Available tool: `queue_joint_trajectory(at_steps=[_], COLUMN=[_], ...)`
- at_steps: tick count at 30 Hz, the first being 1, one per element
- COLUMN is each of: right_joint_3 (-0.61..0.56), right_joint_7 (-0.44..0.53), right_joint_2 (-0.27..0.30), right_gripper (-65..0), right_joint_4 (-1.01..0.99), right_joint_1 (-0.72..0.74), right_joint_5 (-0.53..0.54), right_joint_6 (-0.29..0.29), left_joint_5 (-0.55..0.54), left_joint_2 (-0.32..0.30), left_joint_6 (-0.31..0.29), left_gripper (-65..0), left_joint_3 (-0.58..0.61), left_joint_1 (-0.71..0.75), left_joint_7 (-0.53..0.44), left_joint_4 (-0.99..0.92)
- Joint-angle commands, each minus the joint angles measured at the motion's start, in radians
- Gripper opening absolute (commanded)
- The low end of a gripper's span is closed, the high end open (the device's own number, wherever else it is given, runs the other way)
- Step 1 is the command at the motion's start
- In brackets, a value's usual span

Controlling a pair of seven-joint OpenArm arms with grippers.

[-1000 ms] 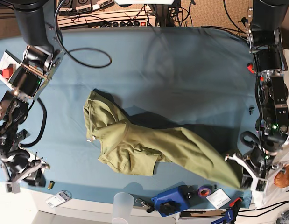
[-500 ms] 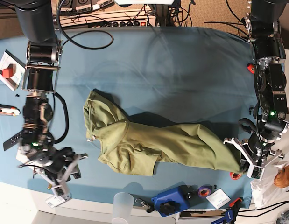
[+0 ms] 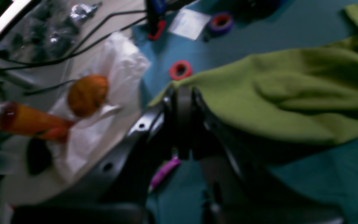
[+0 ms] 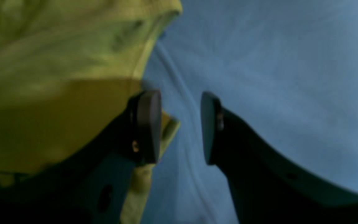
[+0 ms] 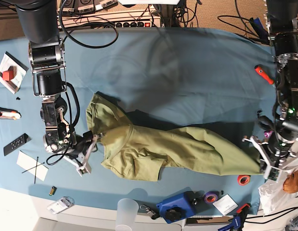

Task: Layout the t-shirt on the table in an organized manner, then fold the t-shirt properly
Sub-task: 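Regrasp the shirt hem with both grippers at its two ends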

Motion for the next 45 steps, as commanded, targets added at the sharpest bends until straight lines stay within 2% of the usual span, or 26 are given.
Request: queue_joint_trajectory(at_steps=[1, 8, 13, 14, 15, 18, 21, 24, 26, 27, 30, 32, 34, 36, 39, 45], right_joint_3=[0.004, 0.004, 0.004, 0.004, 0.004, 0.004, 0.004, 0.004, 0.004, 0.004, 0.004, 0.004, 0.004, 0.004, 0.004, 0.004], right_joint_7=[0.030, -0.013, -0.028, -0.028, -0.026, -0.029, -0.013, 0.053, 0.045, 0.024, -0.042, -0.032, 0.023, 0.116, 0.210, 0.225], right_joint_2=[-0.009, -0.064, -0.071, -0.071, -0.071, -0.072, -0.072, -0.072, -0.072, -0.072, -0.072, -0.072, -0.075, -0.081, -0.098, -0.168], right_gripper=[-43.3, -43.3, -43.5, -44.5, -48.4, -64.7, -65.0, -65.0, -65.0, -62.4, -47.8, -41.4, -40.9, -41.0, -41.0, -41.0], right_joint_4=[0.009, 0.001, 0.001, 0.001, 0.001, 0.001, 0.002, 0.003, 0.003, 0.003, 0.003, 0.003, 0.003, 0.003, 0.003, -0.053], right_joint_1=[0.039, 0.027, 0.020, 0.019, 0.016, 0.009, 0.009, 0.010, 0.014, 0.017, 0.023, 0.026, 0.034, 0.034, 0.034, 0.037], right_joint_5=[0.012, 0.010, 0.001, -0.009, -0.024, -0.041, -0.041, -0.056, -0.064, -0.063, -0.056, -0.057, -0.086, -0.143, -0.141, -0.143], right_joint_6=[0.002, -0.019, -0.084, -0.095, -0.100, -0.113, -0.118, -0.117, -0.113, -0.095, -0.019, -0.010, -0.015, -0.048, -0.099, -0.124], left_joint_5=[0.001, 0.000, -0.011, -0.026, -0.042, -0.094, -0.124, -0.124, -0.123, -0.123, -0.123, -0.124, -0.124, -0.124, -0.124, -0.123], left_joint_2=[-0.024, -0.027, -0.027, -0.026, -0.027, -0.026, -0.026, -0.026, -0.026, -0.026, -0.026, -0.026, -0.026, -0.026, -0.026, -0.026], left_joint_6=[0.007, -0.004, -0.005, -0.006, -0.013, -0.055, -0.063, -0.063, -0.063, -0.063, -0.063, -0.063, -0.063, -0.063, -0.063, -0.063], left_gripper=[-65.0, -65.0, -65.0, -65.0, -65.0, -65.0, -65.0, -65.0, -65.0, -65.0, -65.0, -65.0, -65.0, -65.0, -65.0, -65.0], left_joint_3=[-0.023, -0.154, -0.217, -0.224, -0.227, -0.228, -0.228, -0.228, -0.228, -0.228, -0.228, -0.228, -0.228, -0.228, -0.228, -0.228], left_joint_1=[-0.024, -0.024, -0.024, -0.024, -0.024, -0.024, -0.024, -0.024, -0.024, -0.024, -0.024, -0.024, -0.024, -0.024, -0.024, -0.024], left_joint_7=[-0.027, -0.034, -0.034, -0.034, -0.034, -0.034, -0.034, -0.034, -0.034, -0.034, -0.034, -0.034, -0.034, -0.034, -0.034, -0.034], left_joint_4=[0.018, 0.018, 0.018, 0.018, 0.018, 0.018, 0.018, 0.018, 0.018, 0.017, 0.017, 0.017, 0.017, 0.017, 0.017, 0.017])
